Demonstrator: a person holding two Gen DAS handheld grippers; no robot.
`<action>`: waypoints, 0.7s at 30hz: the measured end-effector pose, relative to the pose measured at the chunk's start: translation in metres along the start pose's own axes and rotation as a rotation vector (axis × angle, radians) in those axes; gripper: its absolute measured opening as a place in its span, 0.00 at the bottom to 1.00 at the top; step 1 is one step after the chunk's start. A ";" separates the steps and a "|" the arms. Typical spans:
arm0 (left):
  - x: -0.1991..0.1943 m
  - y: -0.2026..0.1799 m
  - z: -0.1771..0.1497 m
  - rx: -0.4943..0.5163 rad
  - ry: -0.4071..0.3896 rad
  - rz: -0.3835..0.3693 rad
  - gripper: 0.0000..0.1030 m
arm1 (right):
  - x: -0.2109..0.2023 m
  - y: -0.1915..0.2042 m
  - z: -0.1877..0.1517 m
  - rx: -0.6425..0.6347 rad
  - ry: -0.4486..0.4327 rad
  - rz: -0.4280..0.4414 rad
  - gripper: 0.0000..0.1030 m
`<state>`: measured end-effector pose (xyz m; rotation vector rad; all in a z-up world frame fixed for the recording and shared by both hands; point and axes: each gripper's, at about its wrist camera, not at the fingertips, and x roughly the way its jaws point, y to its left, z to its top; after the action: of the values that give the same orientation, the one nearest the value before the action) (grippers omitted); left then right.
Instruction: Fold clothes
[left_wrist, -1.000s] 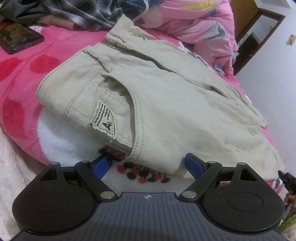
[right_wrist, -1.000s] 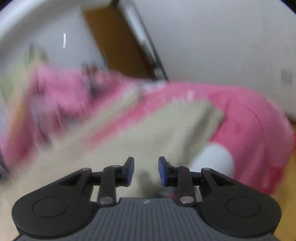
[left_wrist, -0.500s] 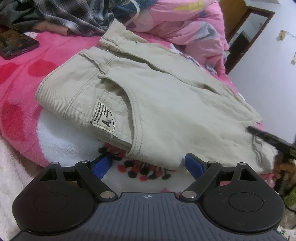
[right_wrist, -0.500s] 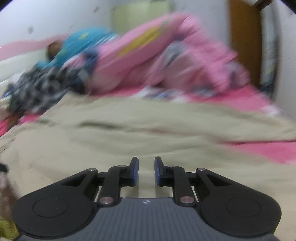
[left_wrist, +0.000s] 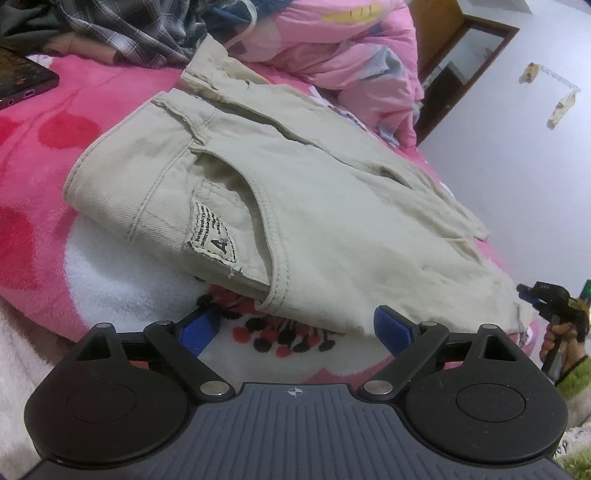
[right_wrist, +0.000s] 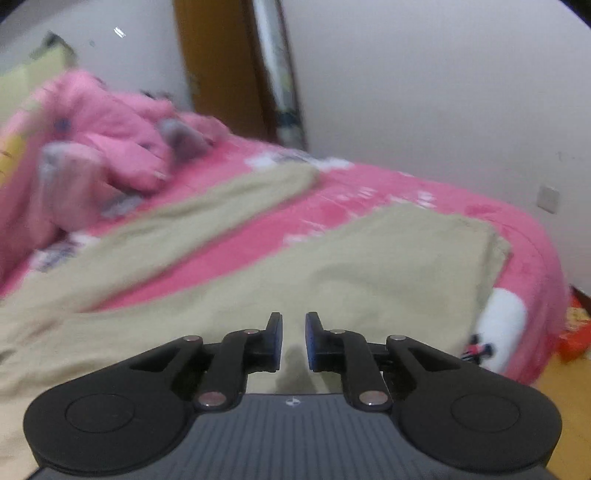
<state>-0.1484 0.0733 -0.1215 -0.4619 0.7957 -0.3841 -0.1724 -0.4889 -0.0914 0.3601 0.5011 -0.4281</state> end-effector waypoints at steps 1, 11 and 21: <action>0.000 0.001 0.001 -0.004 -0.001 -0.003 0.89 | -0.006 0.003 -0.006 0.012 0.000 0.059 0.25; -0.001 -0.004 0.001 0.005 0.006 0.018 0.88 | -0.044 -0.089 -0.049 0.471 -0.110 0.008 0.41; -0.003 -0.012 -0.001 0.022 0.001 0.065 0.88 | 0.002 -0.110 -0.082 0.875 0.008 0.344 0.42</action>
<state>-0.1526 0.0648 -0.1137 -0.4143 0.8049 -0.3327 -0.2540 -0.5480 -0.1840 1.2713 0.2249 -0.2904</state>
